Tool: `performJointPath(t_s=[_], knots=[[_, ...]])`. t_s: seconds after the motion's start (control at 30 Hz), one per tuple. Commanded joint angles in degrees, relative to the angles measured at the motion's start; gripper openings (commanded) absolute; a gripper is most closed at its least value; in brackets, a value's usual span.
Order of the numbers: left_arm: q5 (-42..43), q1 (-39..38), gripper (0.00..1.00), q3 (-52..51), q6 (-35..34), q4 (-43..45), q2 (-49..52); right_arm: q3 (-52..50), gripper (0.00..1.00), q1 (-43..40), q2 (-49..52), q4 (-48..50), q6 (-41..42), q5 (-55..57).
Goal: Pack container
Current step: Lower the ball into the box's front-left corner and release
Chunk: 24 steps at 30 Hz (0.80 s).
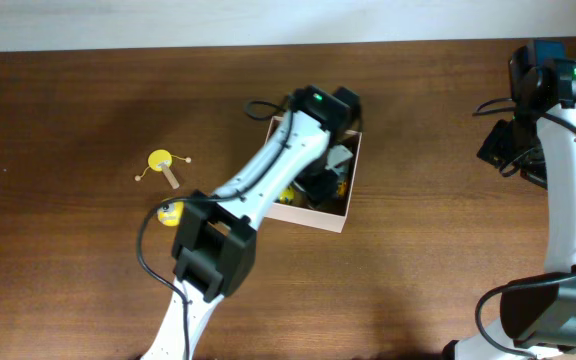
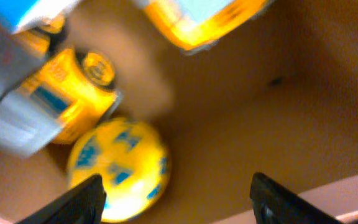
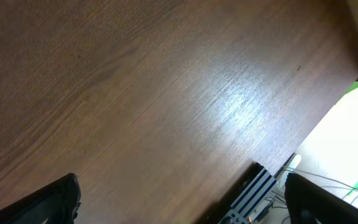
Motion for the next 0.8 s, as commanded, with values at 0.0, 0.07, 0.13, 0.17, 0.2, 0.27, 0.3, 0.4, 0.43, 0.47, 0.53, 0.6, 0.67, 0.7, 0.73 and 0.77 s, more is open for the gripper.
performJointPath(t_s=[0.0, 0.07, 0.13, 0.17, 0.2, 0.27, 0.3, 0.4, 0.43, 0.47, 0.53, 0.6, 0.67, 0.7, 0.73, 0.77], knots=[[0.0, -3.6, 0.76, 0.9, 1.3, 2.0, 0.0, 0.1, 0.99, -0.2, -0.2, 0.0, 0.6, 0.3], [0.0, -5.0, 0.76, 0.9, 1.5, 3.3, 0.0, 0.1, 0.99, -0.2, -0.2, 0.0, 0.6, 0.3], [0.0, -6.6, 0.76, 0.9, 1.4, 5.5, 0.0, 0.1, 0.99, -0.2, -0.2, 0.0, 0.6, 0.3], [0.0, -6.9, 0.76, 0.9, 1.4, 6.1, 0.0, 0.1, 0.99, -0.2, -0.2, 0.0, 0.6, 0.3], [0.0, -7.1, 0.76, 0.9, 1.4, 6.6, 0.0, 0.1, 0.99, -0.2, -0.2, 0.0, 0.6, 0.3], [0.0, -7.4, 0.76, 0.9, 0.1, 7.9, 0.0, 0.1, 0.99, -0.2, -0.2, 0.0, 0.6, 0.3], [0.0, -7.4, 0.76, 0.9, -0.6, 8.4, 0.0, 0.1, 0.99, -0.2, -0.2, 0.0, 0.6, 0.3], [0.0, -7.2, 0.76, 0.9, -3.4, 10.4, 0.0, 0.1, 0.99, -0.2, -0.2, 0.0, 0.6, 0.3], [0.0, -7.1, 0.76, 0.9, -4.2, 11.0, 0.0, 0.1, 0.99, -0.2, -0.2, 0.0, 0.6, 0.3], [0.1, -7.0, 0.76, 0.9, -4.5, 11.5, 0.0, 0.1, 0.99, -0.2, -0.2, 0.0, 0.6, 0.3], [0.0, -6.8, 0.76, 0.9, -5.2, 12.4, 0.0, 0.1, 0.99, -0.2, -0.2, 0.0, 0.6, 0.3], [0.0, -6.5, 0.76, 0.9, -6.2, 13.0, 0.0, 0.1, 0.99, -0.2, -0.2, 0.0, 0.6, 0.3], [0.0, -5.8, 0.76, 0.9, -7.5, 13.7, 0.0, 0.1, 0.99, -0.2, -0.2, 0.0, 0.6, 0.3], [0.0, -5.5, 0.76, 0.9, -8.0, 13.8, 0.0, 0.1, 0.99, -0.2, -0.2, 0.0, 0.6, 0.3], [0.1, -5.2, 0.76, 0.9, -8.1, 13.9, 0.0, 0.1, 0.99, -0.2, -0.2, 0.0, 0.6, 0.3], [0.3, -5.0, 0.76, 0.9, -8.1, 14.0, 0.0, 0.1, 0.99, -0.2, -0.2, 0.0, 0.6, 0.3]])
